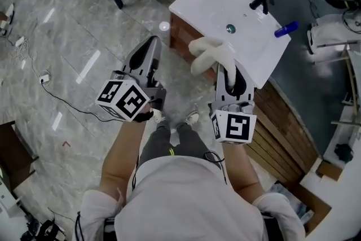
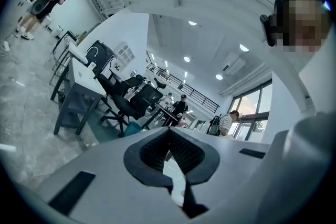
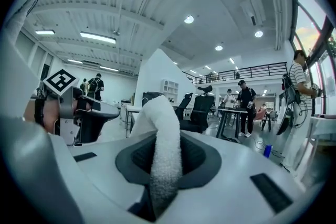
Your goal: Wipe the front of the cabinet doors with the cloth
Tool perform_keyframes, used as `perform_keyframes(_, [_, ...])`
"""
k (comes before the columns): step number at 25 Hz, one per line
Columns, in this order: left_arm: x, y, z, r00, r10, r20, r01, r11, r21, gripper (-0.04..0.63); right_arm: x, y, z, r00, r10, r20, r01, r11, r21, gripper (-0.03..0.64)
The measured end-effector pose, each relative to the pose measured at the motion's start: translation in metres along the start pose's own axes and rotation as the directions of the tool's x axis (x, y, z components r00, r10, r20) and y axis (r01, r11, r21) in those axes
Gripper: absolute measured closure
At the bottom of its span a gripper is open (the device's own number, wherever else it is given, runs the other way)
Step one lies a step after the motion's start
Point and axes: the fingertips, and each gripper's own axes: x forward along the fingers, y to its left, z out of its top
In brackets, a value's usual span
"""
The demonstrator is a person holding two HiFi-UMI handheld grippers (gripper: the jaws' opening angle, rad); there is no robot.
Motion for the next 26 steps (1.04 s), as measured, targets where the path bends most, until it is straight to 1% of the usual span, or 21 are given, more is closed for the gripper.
perform_keyframes(6, [-0.001, -0.026, 0.02, 0.999, -0.041, 0.022, 0.041, 0.999, 0.022, 0.578, -0.007, 0.008, 0.03, 0.999, 0.022, 0.042, -0.022, 1.0, -0.017, 0.535])
perform_keyframes(13, [-0.006, -0.032, 0.034, 0.998, -0.037, 0.046, 0.037, 0.999, 0.021, 0.578, -0.011, 0.012, 0.053, 0.997, 0.045, 0.07, -0.043, 0.999, -0.032, 0.535])
perform_keyframes(18, [-0.01, -0.032, 0.047, 0.997, -0.037, 0.067, 0.036, 0.999, 0.027, 0.578, -0.017, 0.004, 0.072, 0.993, 0.023, 0.113, -0.025, 0.999, 0.024, 0.535])
perform_keyframes(26, [-0.017, -0.046, 0.058, 0.996, -0.043, 0.078, 0.04, 0.998, 0.045, 0.578, -0.036, -0.007, 0.095, 0.989, -0.001, 0.146, -0.002, 1.0, 0.023, 0.535])
